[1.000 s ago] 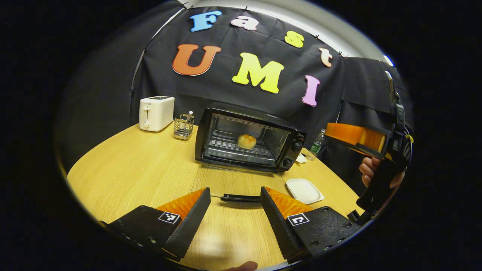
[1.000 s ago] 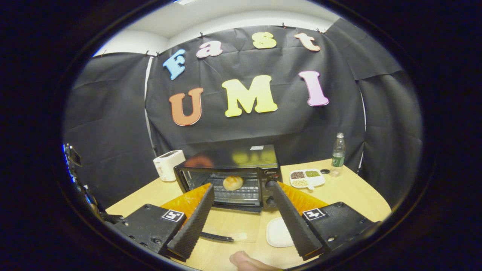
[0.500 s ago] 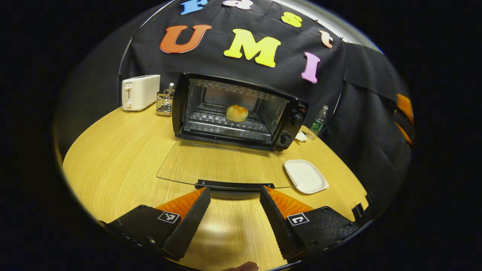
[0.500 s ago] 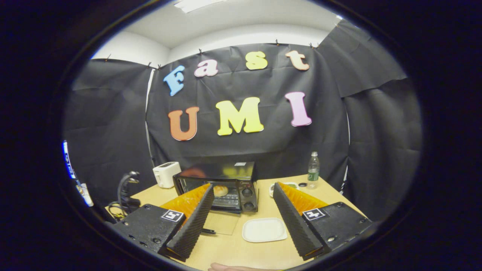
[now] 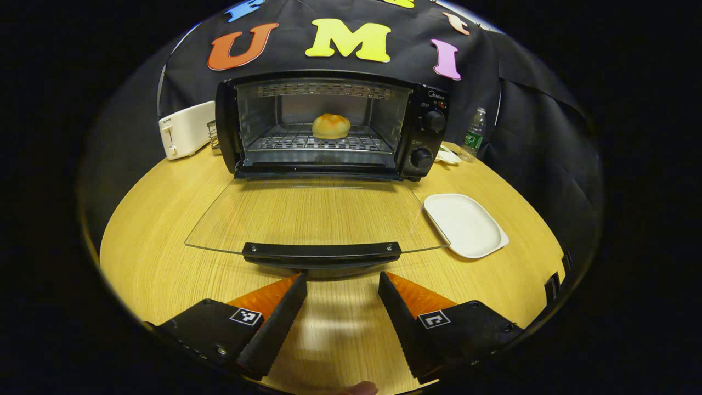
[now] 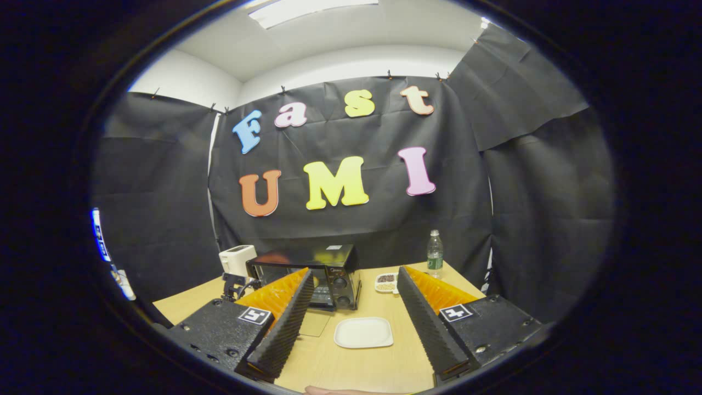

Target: Open the electric oven with the left hand, put the food in, and close the electric oven.

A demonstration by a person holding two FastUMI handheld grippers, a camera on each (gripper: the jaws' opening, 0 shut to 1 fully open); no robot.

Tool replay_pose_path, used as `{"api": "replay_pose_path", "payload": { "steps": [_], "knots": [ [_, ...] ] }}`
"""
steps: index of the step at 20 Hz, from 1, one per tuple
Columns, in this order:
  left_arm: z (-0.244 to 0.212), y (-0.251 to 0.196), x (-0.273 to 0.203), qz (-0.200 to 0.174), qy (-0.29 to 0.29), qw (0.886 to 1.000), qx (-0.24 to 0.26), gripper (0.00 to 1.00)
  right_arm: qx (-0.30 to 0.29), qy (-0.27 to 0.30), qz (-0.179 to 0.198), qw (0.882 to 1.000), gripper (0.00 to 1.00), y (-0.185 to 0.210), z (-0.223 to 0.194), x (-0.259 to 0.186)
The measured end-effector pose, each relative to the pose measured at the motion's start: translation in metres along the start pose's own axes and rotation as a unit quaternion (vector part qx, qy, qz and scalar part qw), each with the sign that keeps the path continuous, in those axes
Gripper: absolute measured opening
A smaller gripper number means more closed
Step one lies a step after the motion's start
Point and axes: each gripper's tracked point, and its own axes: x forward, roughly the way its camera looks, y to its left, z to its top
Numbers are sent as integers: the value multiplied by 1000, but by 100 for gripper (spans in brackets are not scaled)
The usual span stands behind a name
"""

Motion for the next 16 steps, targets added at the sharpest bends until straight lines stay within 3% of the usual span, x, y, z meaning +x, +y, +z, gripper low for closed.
{"api": "replay_pose_path", "payload": {
  "steps": [1,2,3,11,16],
  "knots": [
    [2,1,1,9,-3,1000,8,100,0,-1,-1,1000,92,-2,0,-1],
    [1,2,1,16,4,1000,18,87,1,-1,-2,1000,92,-4,-2,-1],
    [0,1,1,25,10,999,26,86,2,0,-3,1000,92,-5,-4,-1],
    [8,3,-1,51,15,998,20,87,3,-6,7,1000,92,-4,0,-6],
    [31,5,-10,66,-16,997,32,87,8,-11,0,1000,92,-13,2,-9]
  ]
}}
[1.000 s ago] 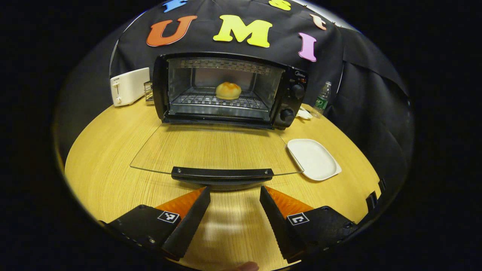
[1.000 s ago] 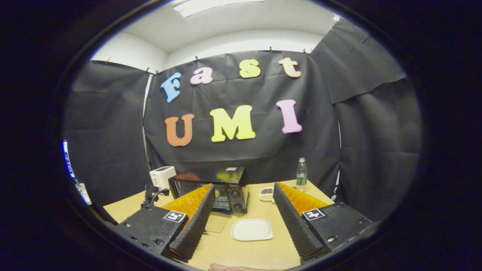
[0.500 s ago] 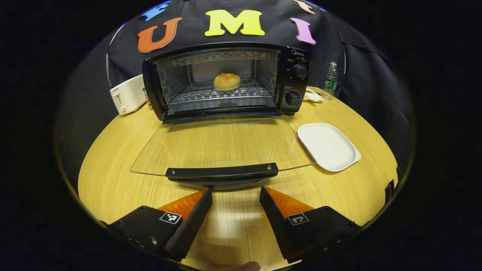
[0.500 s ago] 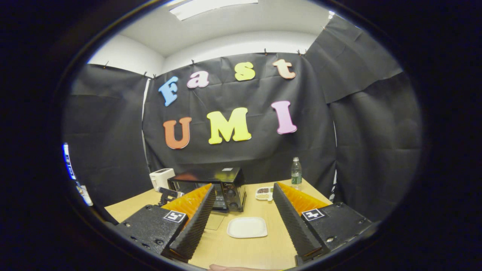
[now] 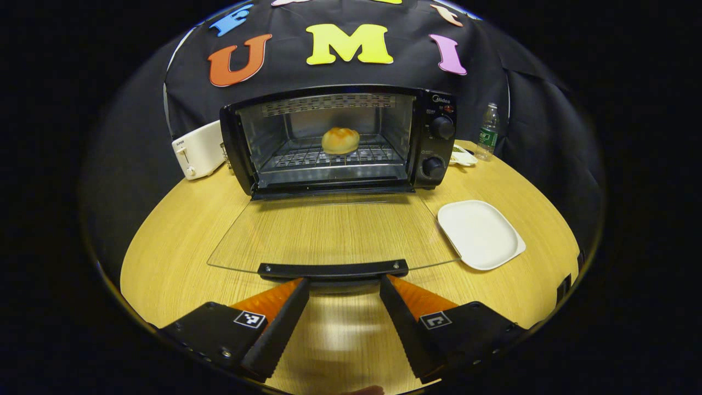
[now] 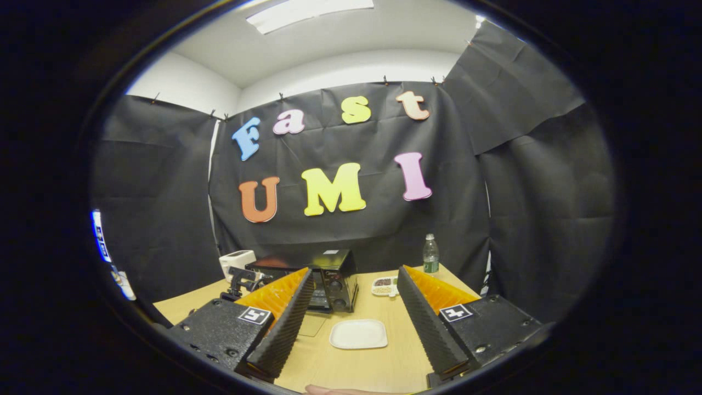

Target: Open the electric oven with the left hand, put the food in, and close the electric oven.

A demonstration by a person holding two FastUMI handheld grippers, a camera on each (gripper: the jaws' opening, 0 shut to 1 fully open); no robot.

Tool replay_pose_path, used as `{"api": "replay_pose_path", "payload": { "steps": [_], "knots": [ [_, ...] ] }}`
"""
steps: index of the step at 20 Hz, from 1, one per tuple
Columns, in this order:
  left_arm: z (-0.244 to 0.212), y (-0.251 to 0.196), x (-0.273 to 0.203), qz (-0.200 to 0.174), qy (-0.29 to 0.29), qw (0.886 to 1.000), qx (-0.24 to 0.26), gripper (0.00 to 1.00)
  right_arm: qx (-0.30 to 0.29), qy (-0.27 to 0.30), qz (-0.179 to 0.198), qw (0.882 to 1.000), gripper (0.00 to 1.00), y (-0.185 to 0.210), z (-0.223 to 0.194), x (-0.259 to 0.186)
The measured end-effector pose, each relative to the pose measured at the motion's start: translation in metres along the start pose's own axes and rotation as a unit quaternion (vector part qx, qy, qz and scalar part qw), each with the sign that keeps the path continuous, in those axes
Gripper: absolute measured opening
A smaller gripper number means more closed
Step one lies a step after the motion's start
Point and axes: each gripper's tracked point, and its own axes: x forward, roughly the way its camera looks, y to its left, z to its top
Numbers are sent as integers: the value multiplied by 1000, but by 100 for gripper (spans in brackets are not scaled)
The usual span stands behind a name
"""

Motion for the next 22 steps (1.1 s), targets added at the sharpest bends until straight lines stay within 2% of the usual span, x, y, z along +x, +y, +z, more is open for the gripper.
{"api": "replay_pose_path", "payload": {
  "steps": [4,9,10,11,16,22],
  "knots": [
    [12,1,-7,4,-7,1000,2,87,0,-4,2,1000,92,0,3,-2],
    [47,4,-19,10,-49,999,8,87,-1,-6,2,1000,92,2,4,-3],
    [57,5,-22,12,-65,998,10,99,-1,-6,1,1000,92,3,5,-3],
    [68,6,-25,14,-81,997,13,87,-2,-5,1,1000,92,2,4,-4],
    [114,15,-27,18,-130,991,23,89,-3,-7,-4,1000,92,-1,6,-4],
    [151,19,-21,21,-163,986,29,89,1,-3,-10,1000,92,-9,4,-5]
  ]
}}
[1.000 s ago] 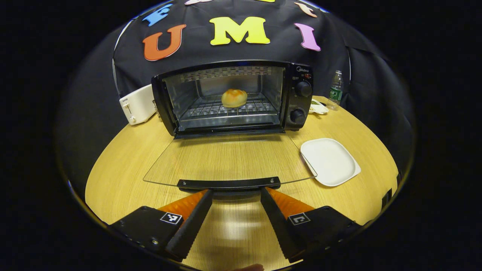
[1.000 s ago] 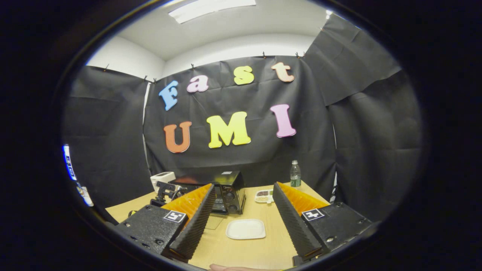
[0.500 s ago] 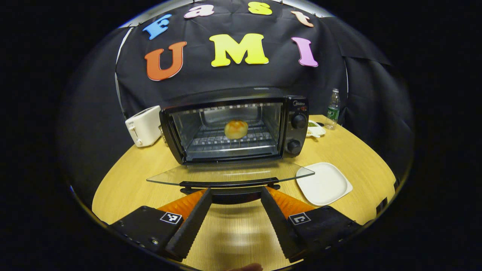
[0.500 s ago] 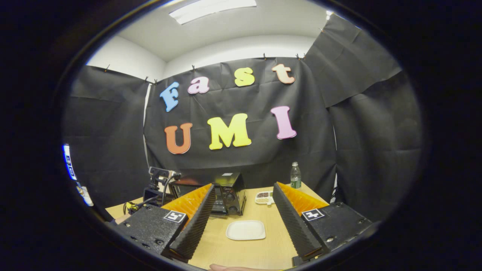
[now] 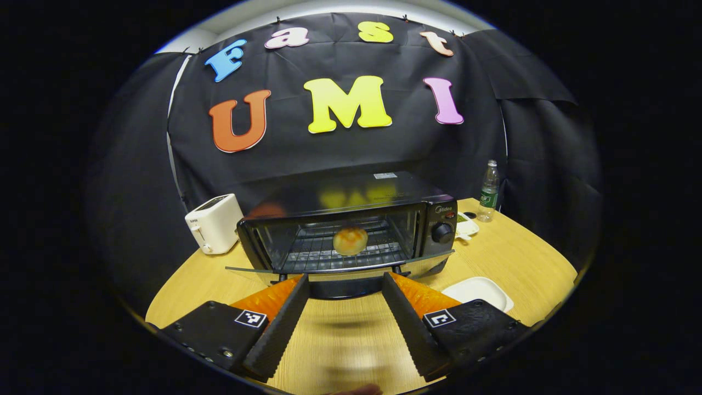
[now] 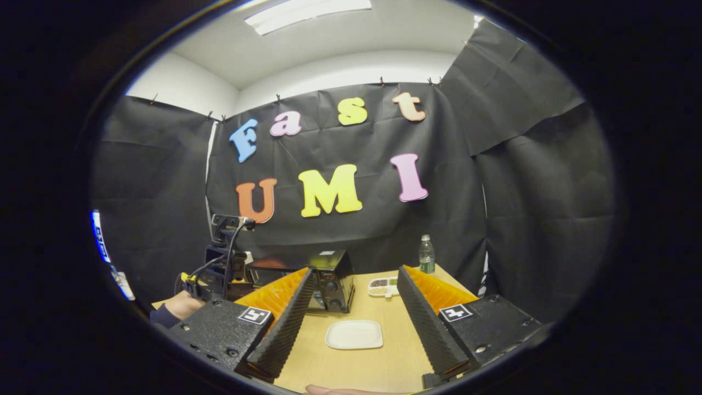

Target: Open the electric oven with the left hand, put the food in, and close the electric oven.

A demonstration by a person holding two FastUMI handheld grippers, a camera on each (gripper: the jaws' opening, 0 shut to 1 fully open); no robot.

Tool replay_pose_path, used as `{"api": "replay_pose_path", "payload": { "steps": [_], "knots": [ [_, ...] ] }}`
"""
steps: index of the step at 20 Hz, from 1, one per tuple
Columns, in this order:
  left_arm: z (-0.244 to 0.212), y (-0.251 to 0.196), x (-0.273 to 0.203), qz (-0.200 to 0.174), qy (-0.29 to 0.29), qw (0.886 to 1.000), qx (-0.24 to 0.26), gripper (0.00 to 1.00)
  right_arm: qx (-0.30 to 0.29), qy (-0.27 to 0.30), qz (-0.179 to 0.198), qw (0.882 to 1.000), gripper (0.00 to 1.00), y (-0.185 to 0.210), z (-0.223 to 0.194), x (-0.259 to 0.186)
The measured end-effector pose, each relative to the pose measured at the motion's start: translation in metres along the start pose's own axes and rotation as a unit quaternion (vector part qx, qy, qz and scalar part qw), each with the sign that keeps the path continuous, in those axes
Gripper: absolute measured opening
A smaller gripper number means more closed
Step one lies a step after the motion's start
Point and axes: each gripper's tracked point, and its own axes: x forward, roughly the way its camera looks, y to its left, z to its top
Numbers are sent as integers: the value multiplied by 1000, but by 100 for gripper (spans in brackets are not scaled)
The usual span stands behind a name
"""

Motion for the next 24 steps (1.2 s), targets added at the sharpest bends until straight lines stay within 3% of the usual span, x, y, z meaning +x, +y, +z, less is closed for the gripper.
{"api": "replay_pose_path", "payload": {
  "steps": [8,16,24],
  "knots": [
    [34,14,5,9,-18,1000,-22,87,5,-4,-10,1000,92,-9,4,-3],
    [82,18,-73,-2,-87,996,-30,86,8,-17,-17,1000,92,-10,19,-12],
    [108,29,-161,17,-142,989,-31,87,-9,-35,-20,999,92,2,41,-24]
  ]
}}
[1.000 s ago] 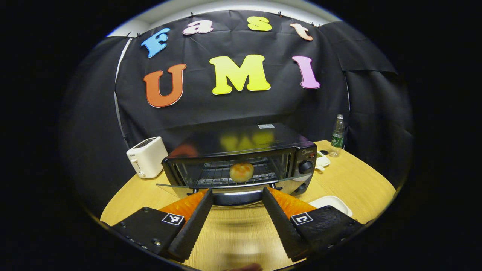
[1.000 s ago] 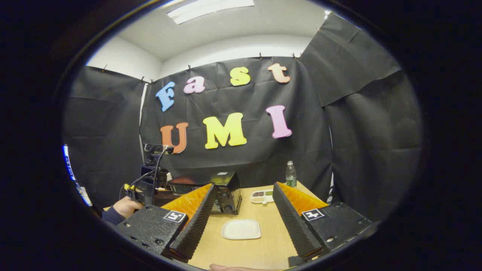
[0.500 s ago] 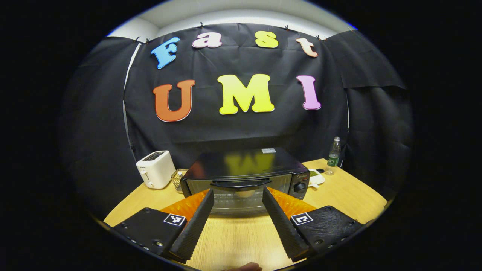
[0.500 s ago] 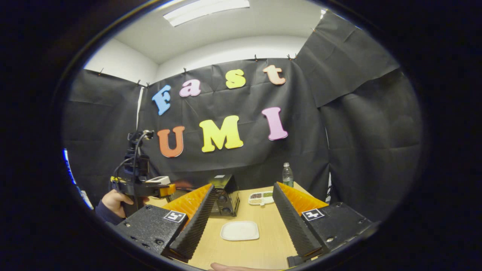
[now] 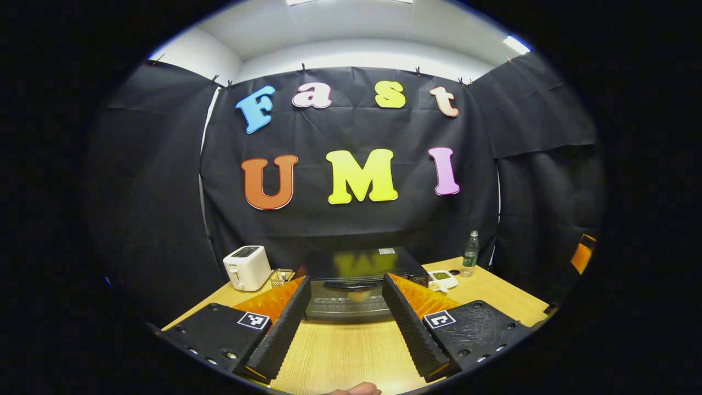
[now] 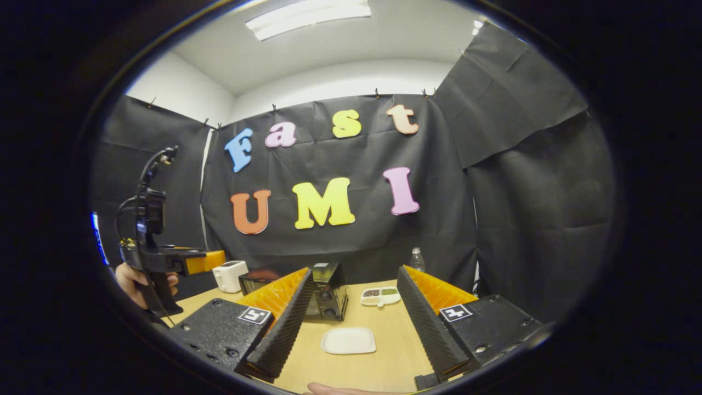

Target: Open the electric oven with the left hand, put the food in, and close the electric oven.

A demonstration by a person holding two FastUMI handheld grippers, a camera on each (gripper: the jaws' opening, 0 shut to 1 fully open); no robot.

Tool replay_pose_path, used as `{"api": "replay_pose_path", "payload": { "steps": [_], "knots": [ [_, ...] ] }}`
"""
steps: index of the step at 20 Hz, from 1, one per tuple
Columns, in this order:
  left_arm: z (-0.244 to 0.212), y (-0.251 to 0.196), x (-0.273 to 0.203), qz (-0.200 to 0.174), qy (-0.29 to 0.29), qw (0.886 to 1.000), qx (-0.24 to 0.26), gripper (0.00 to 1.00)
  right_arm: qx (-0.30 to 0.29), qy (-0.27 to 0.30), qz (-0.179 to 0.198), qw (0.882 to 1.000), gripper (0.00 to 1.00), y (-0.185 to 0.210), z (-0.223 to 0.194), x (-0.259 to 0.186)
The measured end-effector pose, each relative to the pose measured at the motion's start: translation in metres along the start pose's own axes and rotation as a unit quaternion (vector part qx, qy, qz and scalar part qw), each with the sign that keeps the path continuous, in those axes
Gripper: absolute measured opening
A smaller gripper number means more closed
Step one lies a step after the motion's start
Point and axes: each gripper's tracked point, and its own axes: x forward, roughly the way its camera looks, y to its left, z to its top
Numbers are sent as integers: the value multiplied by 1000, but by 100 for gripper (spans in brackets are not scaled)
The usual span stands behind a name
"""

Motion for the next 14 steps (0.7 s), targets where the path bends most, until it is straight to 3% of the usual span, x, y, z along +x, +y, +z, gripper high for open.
{"api": "replay_pose_path", "payload": {
  "steps": [6,14],
  "knots": [
    [-12,9,-41,7,-4,1000,-3,87,-12,-8,-4,1000,92,7,8,-7],
    [-32,5,-78,11,-14,1000,9,87,3,17,15,1000,93,17,-11,-4]
  ]
}}
